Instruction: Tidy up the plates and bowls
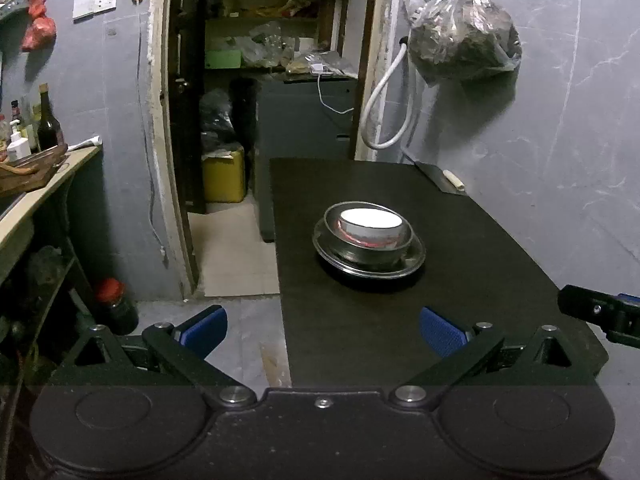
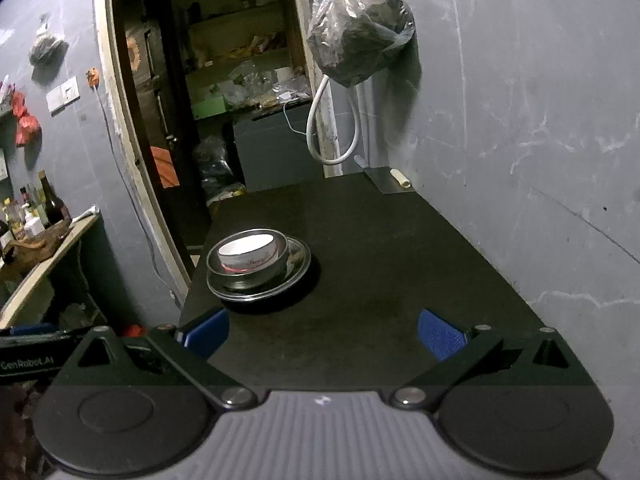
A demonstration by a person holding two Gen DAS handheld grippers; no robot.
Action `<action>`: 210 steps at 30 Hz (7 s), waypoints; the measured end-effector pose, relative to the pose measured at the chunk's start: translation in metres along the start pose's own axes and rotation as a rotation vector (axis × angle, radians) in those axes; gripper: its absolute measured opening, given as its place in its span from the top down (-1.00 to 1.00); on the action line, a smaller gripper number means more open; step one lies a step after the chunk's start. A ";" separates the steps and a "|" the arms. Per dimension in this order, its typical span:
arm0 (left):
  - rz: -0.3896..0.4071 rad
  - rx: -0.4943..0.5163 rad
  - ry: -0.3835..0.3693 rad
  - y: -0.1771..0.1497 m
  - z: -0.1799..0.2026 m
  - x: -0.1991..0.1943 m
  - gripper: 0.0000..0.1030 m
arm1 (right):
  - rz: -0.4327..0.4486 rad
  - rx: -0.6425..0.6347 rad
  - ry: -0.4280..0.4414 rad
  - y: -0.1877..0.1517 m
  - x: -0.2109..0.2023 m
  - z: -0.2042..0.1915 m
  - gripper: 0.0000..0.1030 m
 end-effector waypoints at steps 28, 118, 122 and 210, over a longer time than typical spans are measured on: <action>-0.031 -0.017 -0.058 0.010 -0.018 0.029 -0.99 | -0.010 -0.006 -0.045 0.008 0.017 -0.015 -1.00; -0.120 0.036 -0.030 -0.005 -0.031 0.057 -0.99 | -0.113 -0.054 -0.066 -0.014 0.039 -0.020 -1.00; -0.120 0.036 -0.030 -0.004 -0.032 0.057 -0.99 | -0.115 -0.054 -0.066 -0.014 0.039 -0.020 -1.00; -0.069 0.102 -0.105 0.006 -0.033 0.055 -0.98 | -0.145 -0.053 -0.103 -0.019 0.047 -0.029 -1.00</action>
Point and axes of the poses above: each gripper's, at about its wrist camera, not at the fingertips, and x roughly the way its jaws point, z to its right, y to its top, the point moved 7 cm from there along x, roughly the way its jaws point, and after that the axes turned 14 degrees about -y, right-handed, at the moved point
